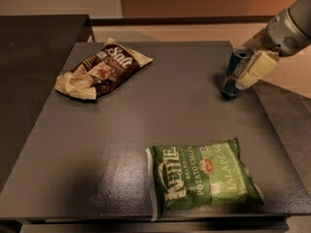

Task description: Move redbull can near green jalapeno chip bag

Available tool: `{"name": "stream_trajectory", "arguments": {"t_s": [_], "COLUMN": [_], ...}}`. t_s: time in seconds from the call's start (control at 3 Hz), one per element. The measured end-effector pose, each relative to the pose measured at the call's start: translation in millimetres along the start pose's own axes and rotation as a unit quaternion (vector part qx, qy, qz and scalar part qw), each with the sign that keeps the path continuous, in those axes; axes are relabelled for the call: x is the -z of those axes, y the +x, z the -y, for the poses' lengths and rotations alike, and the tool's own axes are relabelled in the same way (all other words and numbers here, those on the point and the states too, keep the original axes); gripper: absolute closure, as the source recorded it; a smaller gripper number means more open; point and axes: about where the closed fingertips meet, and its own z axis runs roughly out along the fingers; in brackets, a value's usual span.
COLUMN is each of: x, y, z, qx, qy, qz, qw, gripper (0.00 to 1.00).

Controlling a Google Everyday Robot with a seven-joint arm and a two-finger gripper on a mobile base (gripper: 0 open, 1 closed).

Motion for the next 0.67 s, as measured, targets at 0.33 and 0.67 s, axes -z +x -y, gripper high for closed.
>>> {"name": "stream_trajectory", "arguments": {"t_s": [0.33,0.67], "x": [-0.2,1.4], "y": [-1.1,-6.5], "z": [-1.8,-4.3], "qx": [-0.004,-0.003], "qy": [-0.006,-0.011], "qz": [0.004,0.011], "qw": [1.0,0.9999], "gripper": [0.47,0.7]}}
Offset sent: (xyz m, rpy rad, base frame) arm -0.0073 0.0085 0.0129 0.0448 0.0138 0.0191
